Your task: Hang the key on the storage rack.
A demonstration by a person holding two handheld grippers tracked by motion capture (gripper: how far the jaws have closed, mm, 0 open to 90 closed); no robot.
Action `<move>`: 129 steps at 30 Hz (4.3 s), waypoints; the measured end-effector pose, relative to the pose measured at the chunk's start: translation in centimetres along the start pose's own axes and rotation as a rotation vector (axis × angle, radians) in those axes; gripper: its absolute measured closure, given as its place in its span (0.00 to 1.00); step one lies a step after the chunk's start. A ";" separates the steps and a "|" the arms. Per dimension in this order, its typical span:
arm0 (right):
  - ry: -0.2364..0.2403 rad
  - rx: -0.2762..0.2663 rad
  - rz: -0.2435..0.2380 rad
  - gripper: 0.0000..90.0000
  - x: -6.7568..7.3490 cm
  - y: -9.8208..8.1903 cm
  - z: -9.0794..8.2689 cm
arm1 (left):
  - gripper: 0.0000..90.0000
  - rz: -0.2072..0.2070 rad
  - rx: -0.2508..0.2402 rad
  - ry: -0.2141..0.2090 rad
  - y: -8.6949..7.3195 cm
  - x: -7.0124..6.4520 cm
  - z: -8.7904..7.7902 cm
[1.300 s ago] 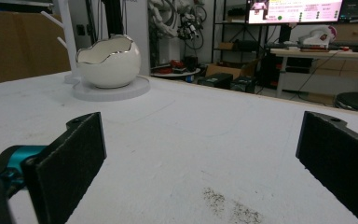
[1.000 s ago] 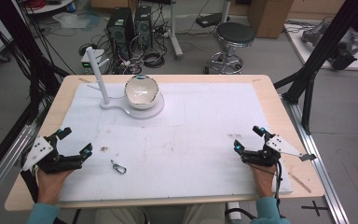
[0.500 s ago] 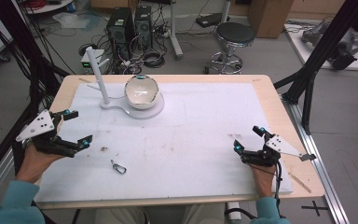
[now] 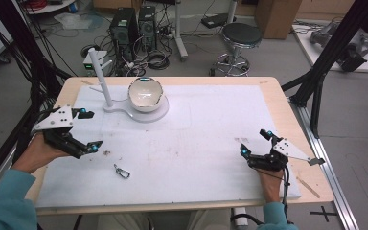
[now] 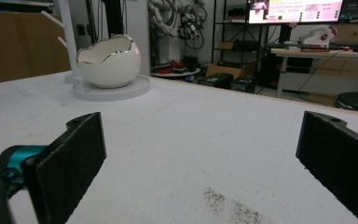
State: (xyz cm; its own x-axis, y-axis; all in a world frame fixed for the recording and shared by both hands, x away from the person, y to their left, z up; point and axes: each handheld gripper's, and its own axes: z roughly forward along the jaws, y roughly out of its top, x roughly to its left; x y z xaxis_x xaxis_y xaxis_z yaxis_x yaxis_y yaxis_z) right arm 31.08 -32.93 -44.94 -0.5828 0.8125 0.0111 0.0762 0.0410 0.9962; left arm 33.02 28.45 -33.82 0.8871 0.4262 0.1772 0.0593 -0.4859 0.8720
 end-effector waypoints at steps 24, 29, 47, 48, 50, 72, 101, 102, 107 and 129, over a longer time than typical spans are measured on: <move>0.002 0.002 0.003 0.01 0.0 0.0 0.0 | 0.02 0.174 0.367 -0.243 1.2 -2.0 5.2; 0.002 0.002 0.002 0.01 0.0 0.0 0.0 | 0.02 0.191 0.416 -0.267 0.9 -2.4 6.0; 0.002 0.000 0.002 0.01 0.1 0.0 0.0 | 0.09 0.217 0.567 -0.342 -1.0 -3.4 8.0; 0.002 0.001 0.001 0.01 0.1 0.0 0.0 | 0.09 0.214 0.571 -0.347 -1.0 -3.5 8.0; 0.001 0.000 0.003 0.01 0.1 0.0 0.0 | 0.10 0.205 0.583 -0.354 -1.2 -3.6 8.2; 0.002 0.000 0.003 0.01 0.1 0.0 0.0 | 0.31 0.210 0.644 -0.388 -1.7 -3.6 9.1; 0.002 0.000 0.001 0.01 0.1 0.0 0.0 | 0.80 0.202 0.662 -0.428 -1.9 -3.8 9.1; 0.002 0.001 0.002 0.01 0.1 0.0 0.0 | 0.82 0.209 0.667 -0.432 -1.9 -3.7 9.2; 0.002 0.000 0.000 0.01 0.1 0.0 0.0 | 0.85 0.204 0.669 -0.431 -1.9 -3.7 9.1; 0.001 -0.001 0.003 0.01 0.1 0.0 0.0 | 0.96 0.171 0.660 -0.408 -1.9 -3.5 8.8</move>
State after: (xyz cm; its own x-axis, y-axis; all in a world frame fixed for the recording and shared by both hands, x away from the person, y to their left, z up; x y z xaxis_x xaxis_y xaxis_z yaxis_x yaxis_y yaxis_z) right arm 31.07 -32.85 -44.94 -0.5837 0.8118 0.0139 0.0771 0.0384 0.9963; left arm 33.84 21.15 -40.13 0.9985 0.0542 -0.0084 0.0534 -0.9257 0.3744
